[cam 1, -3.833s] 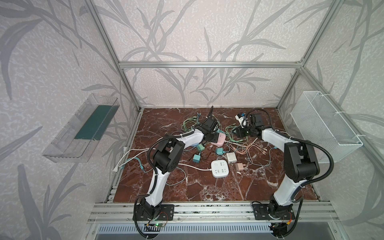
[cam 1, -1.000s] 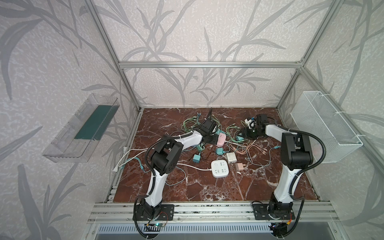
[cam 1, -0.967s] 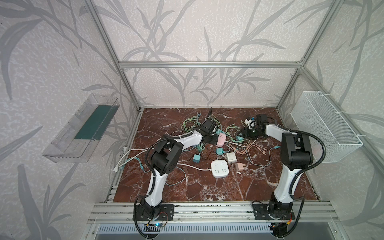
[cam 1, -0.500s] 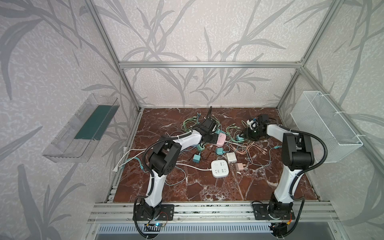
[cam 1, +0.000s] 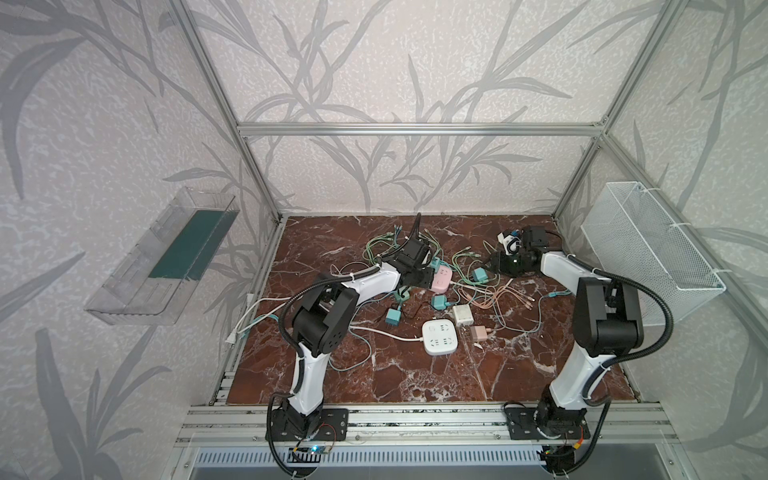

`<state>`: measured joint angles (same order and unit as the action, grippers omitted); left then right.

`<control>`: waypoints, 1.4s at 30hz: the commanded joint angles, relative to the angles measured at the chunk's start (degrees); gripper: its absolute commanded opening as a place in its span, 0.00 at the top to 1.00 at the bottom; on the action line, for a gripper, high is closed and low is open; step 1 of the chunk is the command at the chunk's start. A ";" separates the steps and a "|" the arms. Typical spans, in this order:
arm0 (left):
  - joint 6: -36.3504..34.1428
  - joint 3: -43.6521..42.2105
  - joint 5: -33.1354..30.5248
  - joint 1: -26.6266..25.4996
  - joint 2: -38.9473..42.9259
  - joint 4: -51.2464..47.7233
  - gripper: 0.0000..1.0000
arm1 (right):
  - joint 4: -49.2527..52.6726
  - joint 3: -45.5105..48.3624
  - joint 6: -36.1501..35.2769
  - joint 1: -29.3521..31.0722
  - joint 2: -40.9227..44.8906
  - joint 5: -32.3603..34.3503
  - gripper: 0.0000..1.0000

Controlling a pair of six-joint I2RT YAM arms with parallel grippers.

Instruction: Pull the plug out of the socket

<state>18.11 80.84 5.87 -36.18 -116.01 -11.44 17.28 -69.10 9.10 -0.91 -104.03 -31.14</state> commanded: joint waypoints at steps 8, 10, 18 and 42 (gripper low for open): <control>1.23 -0.25 1.56 1.28 1.53 1.25 0.43 | -12.78 3.26 -11.84 6.81 5.62 -3.87 0.43; 1.38 -0.45 1.76 1.59 1.44 0.99 0.44 | -13.42 3.34 -15.74 8.91 5.69 -3.38 0.40; 2.36 -1.69 4.80 3.16 1.38 1.38 0.44 | -13.68 2.75 -26.20 13.79 4.03 -4.27 0.36; 4.59 -1.74 10.81 5.24 -0.62 3.27 0.45 | -9.32 -5.31 -39.34 21.39 -5.80 0.34 0.38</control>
<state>22.17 79.22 15.62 -31.35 -116.03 -8.51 6.87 -72.27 -29.04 20.08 -108.66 -31.73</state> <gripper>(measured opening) 0.552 0.617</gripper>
